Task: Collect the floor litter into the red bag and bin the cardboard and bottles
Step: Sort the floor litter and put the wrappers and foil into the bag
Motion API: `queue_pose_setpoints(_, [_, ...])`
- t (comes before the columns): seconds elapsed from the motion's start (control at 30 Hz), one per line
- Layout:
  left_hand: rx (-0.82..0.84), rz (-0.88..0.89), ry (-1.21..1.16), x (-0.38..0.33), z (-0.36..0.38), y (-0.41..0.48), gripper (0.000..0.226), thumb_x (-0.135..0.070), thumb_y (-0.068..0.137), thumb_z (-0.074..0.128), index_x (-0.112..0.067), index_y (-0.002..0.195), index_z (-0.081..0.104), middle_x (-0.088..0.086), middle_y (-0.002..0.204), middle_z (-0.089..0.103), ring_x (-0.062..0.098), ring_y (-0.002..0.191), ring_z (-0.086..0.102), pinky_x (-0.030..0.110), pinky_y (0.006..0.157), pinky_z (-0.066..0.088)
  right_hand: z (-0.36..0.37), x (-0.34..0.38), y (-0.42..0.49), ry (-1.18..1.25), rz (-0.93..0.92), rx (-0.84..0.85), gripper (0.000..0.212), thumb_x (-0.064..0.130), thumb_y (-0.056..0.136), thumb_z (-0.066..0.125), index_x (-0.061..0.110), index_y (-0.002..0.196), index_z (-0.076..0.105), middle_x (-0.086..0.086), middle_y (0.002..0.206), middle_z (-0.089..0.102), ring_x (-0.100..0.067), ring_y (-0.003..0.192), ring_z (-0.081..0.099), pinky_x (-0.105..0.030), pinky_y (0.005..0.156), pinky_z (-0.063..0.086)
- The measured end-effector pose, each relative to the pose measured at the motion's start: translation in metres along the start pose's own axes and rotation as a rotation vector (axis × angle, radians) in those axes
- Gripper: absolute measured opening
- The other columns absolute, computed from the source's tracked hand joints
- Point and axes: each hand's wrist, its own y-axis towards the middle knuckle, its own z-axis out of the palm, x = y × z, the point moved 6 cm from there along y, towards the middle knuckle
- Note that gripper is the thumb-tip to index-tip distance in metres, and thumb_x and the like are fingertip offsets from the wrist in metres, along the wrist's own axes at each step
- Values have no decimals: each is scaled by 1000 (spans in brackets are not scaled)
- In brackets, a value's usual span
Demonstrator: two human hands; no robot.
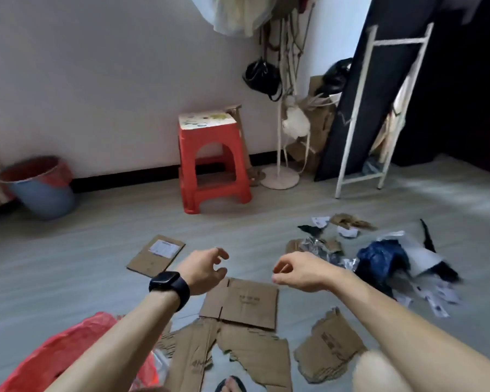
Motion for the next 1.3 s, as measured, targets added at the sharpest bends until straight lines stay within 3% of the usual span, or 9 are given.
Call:
queue_pose_setpoints(0.2, [153,185,227,-100,67,70,39,-38,97,52,-33,136,49,-3,132,60,21,117,59,35,95,50,-12,-124,-26,-12,184,-108,32,45,94,54,27,116,66,4,117,69,-15,101,64,-35,89,55])
queue_pose_setpoints(0.37, [311,241,393,-126,134,104,40,-32,97,50,-31,137,50,1,133,57,25,117,58,35,89,51,43,-235,-45,37,398,-77,31,42,92,57,26,118,65,1,119,69,-19,105,65,-27,79,47])
queue_pose_setpoints(0.53, [407,208,424,-124,195,147,41,-35,95,50,-33,136,51,1,132,57,26,116,59,36,89,51,96,-299,-26,134,485,46,34,39,92,59,24,122,64,0,123,69,-19,111,63,-25,90,47])
queue_pose_setpoints(0.77, [545,163,371,-110,303,218,50,-31,96,52,-31,144,42,5,144,44,29,126,51,40,100,47,129,-348,70,165,433,25,42,29,99,49,18,139,48,-6,143,49,-24,130,47,-34,105,40])
queue_pose_setpoints(0.9, [536,130,337,-106,342,260,59,-33,94,53,-37,148,32,5,156,23,34,135,38,46,106,42,143,-360,131,136,394,19,51,16,98,46,18,148,37,-6,156,28,-29,138,41,-42,110,40])
queue_pose_setpoints(1.0, [459,170,343,-114,359,290,64,-37,95,54,-40,152,24,7,161,9,37,141,27,47,111,35,145,-369,163,-10,395,-23,56,3,90,51,13,144,39,-12,140,41,-35,116,56,-45,91,52])
queue_pose_setpoints(1.1, [387,215,356,-122,379,318,67,-42,97,51,-42,154,16,9,164,-1,40,147,14,49,118,25,151,-380,181,-181,434,-50,48,-1,90,50,7,137,46,-14,122,57,-35,108,60,-44,84,54])
queue_pose_setpoints(1.2, [332,251,342,-125,396,338,64,-43,99,45,-45,154,12,7,165,1,39,148,12,50,117,24,162,-383,180,-307,441,-57,36,-1,95,44,5,129,55,-13,124,58,-32,116,54,-40,87,51])
queue_pose_setpoints(1.3, [318,307,373,-118,412,336,53,-38,101,44,-41,150,24,1,157,21,32,141,24,45,107,38,167,-380,175,-338,401,-53,31,1,97,43,3,122,59,-14,124,58,-33,114,54,-39,83,49])
